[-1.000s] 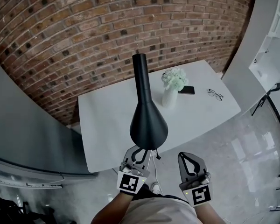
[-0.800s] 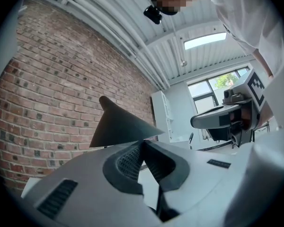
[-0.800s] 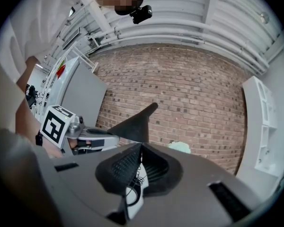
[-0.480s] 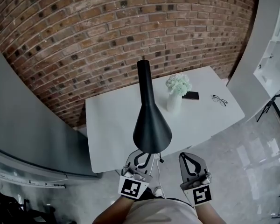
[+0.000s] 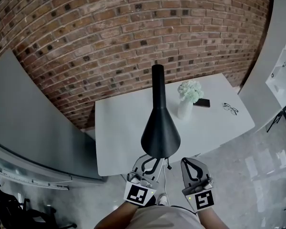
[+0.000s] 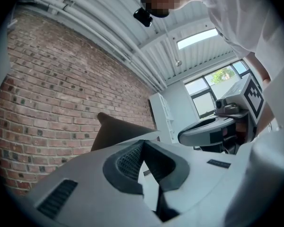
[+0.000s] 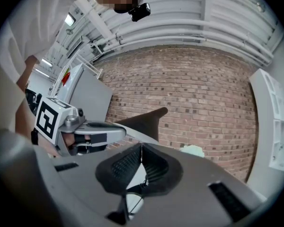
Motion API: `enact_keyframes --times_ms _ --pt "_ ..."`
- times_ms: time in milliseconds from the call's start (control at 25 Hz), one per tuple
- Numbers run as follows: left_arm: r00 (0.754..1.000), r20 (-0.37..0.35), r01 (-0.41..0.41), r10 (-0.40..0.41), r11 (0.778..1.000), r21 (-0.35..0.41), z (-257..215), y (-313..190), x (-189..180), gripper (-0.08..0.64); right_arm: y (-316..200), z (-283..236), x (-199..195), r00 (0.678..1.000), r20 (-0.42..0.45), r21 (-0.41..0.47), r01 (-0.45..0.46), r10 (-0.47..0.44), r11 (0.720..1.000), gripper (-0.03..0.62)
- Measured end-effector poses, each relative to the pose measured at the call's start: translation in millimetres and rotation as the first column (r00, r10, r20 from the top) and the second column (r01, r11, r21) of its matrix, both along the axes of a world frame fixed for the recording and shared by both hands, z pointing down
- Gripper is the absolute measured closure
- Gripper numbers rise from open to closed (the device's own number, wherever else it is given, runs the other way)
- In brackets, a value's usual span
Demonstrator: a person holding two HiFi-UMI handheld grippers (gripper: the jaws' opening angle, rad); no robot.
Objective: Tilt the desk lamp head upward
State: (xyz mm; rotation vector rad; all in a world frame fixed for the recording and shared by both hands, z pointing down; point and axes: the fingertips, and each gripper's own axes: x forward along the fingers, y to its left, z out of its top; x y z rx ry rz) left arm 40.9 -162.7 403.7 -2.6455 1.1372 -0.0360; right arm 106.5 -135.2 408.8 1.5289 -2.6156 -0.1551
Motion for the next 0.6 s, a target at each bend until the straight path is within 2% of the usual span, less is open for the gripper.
enact_keyframes --times_ms 400,600 --pt "1.0 0.014 0.012 -0.012 1.0 0.007 -7.7 -0.1 -8.2 0.554 -7.9 -0.5 -8.8 1.0 0.006 0.01 0.019 -0.019 1.0 0.575" --pt "1.0 -0.014 0.004 -0.004 1.0 0.026 -21.8 5.0 -9.8 0.554 -11.2 -0.9 -11.9 1.0 0.003 0.008 0.022 -0.022 1.0 0.575"
